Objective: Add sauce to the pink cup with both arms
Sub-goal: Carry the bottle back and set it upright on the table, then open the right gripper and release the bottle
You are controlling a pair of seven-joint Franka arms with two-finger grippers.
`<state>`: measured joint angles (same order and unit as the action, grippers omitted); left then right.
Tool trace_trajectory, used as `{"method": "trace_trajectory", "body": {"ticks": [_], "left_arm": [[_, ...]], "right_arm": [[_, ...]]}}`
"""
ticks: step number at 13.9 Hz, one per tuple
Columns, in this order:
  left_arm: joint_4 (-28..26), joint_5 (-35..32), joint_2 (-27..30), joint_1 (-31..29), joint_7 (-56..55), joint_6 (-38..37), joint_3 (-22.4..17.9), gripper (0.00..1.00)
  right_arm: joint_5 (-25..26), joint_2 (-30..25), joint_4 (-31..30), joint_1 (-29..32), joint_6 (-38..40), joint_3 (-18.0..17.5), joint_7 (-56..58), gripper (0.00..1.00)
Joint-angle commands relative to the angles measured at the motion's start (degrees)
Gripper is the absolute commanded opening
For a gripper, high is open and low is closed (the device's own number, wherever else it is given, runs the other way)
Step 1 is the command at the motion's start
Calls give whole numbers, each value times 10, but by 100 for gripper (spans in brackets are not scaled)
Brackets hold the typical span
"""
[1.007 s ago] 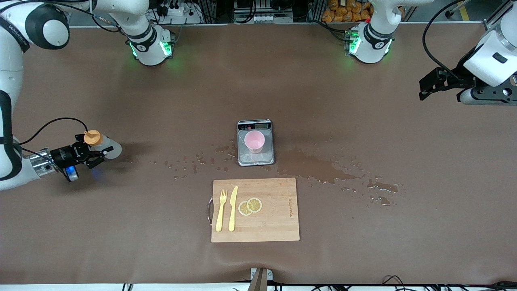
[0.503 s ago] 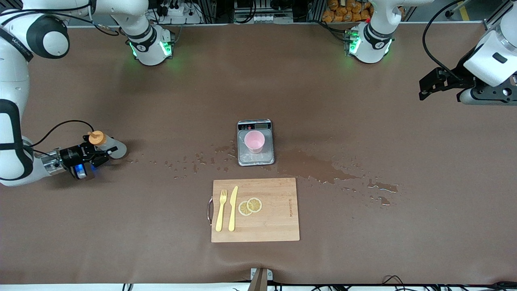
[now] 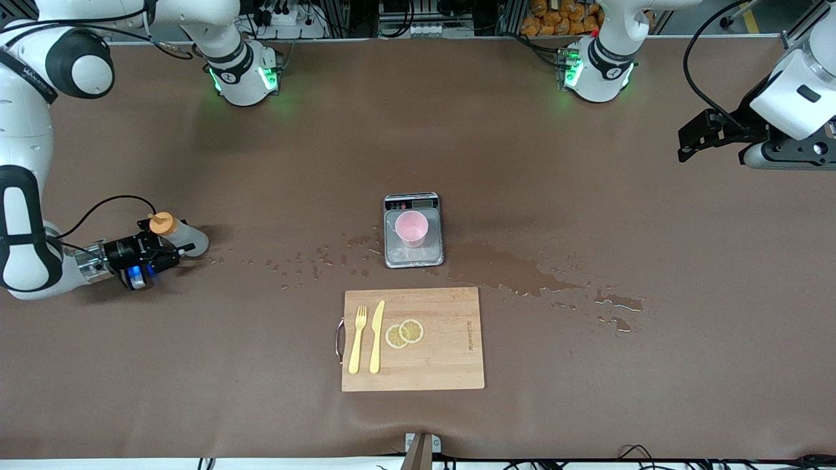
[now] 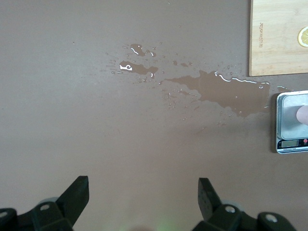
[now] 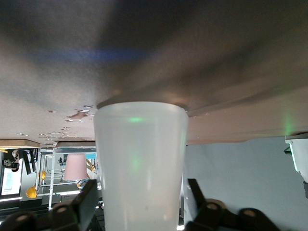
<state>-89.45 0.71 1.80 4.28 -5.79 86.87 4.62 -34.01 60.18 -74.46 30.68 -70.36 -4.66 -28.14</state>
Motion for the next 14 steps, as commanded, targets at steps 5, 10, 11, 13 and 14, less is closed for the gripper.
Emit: {"method": "trace_trajectory", "body": {"ticks": [5,10,11,13,14], "left_arm": [[0,-6,6,-4,-6,-5,2,100],[0,-6,7,-5,-6,-5,2,100],[0,-6,7,-4,-6,-5,2,100],[0,-6,7,-4,-6,-6,2,100],[0,-6,7,-4,-6,-6,2,100]], "right_arm": [[48,-22,41,1,-3,-10,-32,100],[86,-55,72,-19,7,-11,-95,100],[88,-66,74,-25,14,-11,-110,100],[93,-81,91,-31,31,-10,-129,100],[104,-84,108,-32,41,-11,-132,100]]}}
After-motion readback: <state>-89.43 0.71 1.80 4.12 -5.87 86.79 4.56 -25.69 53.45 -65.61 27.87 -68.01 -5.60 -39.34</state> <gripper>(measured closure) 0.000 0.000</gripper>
